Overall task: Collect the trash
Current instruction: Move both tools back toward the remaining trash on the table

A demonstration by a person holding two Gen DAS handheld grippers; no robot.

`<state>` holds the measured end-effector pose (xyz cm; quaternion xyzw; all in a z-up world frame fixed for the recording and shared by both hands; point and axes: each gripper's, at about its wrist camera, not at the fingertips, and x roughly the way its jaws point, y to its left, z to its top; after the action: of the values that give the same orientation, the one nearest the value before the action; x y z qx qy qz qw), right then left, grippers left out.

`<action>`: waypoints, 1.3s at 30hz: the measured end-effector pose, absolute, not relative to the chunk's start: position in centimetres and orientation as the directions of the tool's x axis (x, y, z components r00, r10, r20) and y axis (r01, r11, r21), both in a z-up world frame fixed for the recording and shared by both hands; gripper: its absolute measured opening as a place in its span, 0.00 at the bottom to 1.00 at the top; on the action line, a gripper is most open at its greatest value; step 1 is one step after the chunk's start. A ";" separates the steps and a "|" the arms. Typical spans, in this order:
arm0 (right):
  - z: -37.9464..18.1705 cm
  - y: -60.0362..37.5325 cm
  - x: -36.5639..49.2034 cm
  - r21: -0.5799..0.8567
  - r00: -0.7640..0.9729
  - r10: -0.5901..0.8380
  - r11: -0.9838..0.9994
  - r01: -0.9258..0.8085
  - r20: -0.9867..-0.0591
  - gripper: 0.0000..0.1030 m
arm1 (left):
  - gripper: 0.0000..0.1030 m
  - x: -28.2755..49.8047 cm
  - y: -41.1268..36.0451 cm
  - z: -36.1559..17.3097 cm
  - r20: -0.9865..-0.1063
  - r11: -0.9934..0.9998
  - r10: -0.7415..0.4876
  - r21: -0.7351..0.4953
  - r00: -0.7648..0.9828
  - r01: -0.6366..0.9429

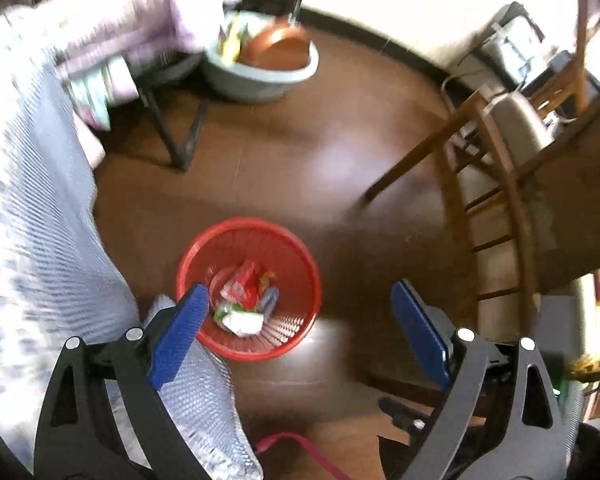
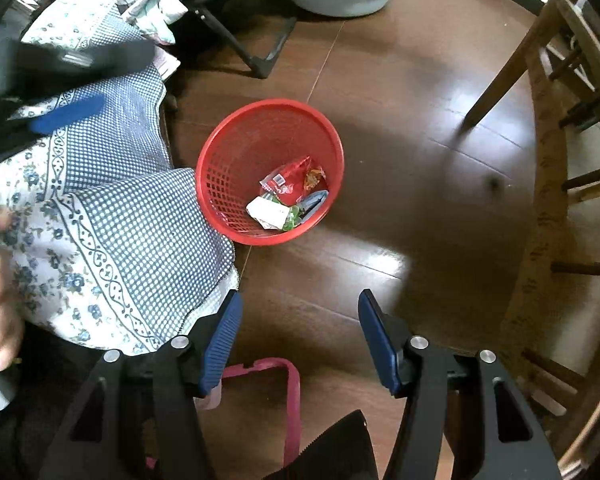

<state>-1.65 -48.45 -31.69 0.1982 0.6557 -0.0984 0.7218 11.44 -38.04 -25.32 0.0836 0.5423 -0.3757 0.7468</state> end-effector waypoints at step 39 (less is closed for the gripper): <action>-9.2 -17.8 12.4 0.204 0.554 0.250 0.968 -0.145 -0.794 0.94 | 0.93 17.7 8.1 -8.0 -0.678 0.970 -0.031 -0.198 0.734 -0.142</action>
<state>12.38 -17.78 -9.15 0.0574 0.4586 0.1121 0.8797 17.68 8.09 -8.04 -0.1189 0.3633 0.0299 0.9236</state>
